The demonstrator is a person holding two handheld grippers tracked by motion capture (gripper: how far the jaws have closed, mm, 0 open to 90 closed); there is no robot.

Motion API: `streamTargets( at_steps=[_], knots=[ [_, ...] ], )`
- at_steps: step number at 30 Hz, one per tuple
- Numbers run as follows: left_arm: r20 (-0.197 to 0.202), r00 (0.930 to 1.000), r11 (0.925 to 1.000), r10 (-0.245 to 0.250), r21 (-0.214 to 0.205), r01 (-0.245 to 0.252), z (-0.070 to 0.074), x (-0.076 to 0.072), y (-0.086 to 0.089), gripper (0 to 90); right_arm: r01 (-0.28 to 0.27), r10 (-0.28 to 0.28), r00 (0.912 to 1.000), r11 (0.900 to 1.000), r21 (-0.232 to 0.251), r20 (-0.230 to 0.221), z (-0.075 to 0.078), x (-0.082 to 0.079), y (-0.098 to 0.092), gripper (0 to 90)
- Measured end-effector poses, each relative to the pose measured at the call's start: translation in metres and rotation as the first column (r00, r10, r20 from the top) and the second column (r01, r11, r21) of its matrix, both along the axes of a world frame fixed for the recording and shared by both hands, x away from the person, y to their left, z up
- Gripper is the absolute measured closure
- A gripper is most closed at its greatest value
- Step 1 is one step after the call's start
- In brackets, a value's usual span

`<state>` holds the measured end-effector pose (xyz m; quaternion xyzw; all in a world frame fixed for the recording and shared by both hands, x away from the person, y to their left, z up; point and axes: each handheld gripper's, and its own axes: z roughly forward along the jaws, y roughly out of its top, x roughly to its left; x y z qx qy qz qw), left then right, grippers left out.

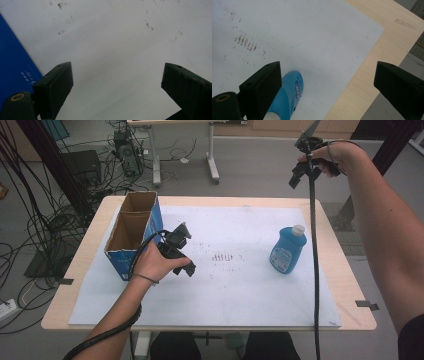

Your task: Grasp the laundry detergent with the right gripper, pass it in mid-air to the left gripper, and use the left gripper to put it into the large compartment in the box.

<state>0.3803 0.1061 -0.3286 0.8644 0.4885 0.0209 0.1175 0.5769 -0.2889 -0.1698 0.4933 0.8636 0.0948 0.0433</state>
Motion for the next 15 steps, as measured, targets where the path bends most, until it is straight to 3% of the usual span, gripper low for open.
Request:
streamTargets(
  at_steps=[15],
  knots=[
    [-0.002,1.0000,1.0000,-0.004,-0.004,0.004,0.0018,-0.0003,-0.0009,10.8,-0.002,0.002,1.0000,1.0000,0.008,0.003,0.0009,-0.0037,-0.0012,7.7]
  ],
)
